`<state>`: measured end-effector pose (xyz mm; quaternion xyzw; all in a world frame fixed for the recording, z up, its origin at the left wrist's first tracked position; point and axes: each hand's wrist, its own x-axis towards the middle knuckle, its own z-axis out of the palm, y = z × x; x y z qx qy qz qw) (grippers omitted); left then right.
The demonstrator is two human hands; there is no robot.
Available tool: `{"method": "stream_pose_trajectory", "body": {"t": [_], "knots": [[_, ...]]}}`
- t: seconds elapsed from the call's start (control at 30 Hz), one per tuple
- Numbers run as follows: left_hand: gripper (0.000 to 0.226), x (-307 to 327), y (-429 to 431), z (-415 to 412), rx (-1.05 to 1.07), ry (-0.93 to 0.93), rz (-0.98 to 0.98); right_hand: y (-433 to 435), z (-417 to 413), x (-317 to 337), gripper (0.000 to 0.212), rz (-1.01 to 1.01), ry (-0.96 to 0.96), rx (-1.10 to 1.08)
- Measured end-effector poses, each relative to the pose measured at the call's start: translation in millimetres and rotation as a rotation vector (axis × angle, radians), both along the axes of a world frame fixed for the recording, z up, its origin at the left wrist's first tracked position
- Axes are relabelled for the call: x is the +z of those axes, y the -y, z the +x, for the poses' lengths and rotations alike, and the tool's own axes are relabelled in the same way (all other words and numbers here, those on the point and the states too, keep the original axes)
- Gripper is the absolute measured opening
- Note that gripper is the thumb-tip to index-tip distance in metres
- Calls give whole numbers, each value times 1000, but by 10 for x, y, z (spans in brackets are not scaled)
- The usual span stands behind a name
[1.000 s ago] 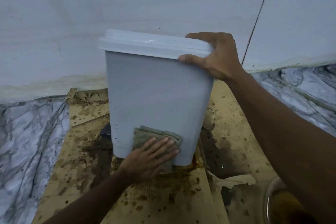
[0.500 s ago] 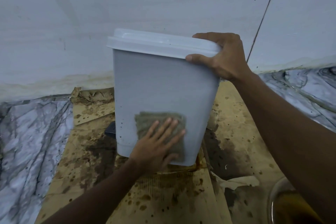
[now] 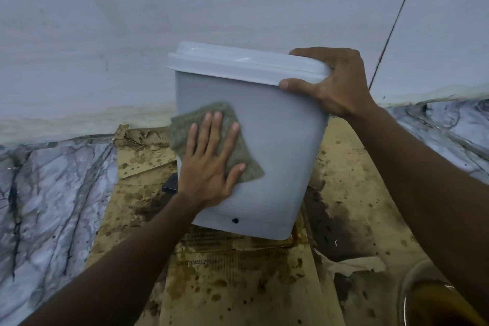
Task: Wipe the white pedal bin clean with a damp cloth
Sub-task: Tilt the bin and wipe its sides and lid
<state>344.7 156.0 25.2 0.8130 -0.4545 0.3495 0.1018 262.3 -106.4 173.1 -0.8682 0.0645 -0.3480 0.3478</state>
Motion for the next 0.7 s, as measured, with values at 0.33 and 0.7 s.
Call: {"method": "stream_pose_trajectory", "body": {"t": [0.33,0.7], "knots": [[67,-674,-508,-170,-159,-10,339,39,24,-21,58,10,5,-21],[75,-69,491,-417,312,-375,-521,71,48,-56,63,-28,39,9]]}}
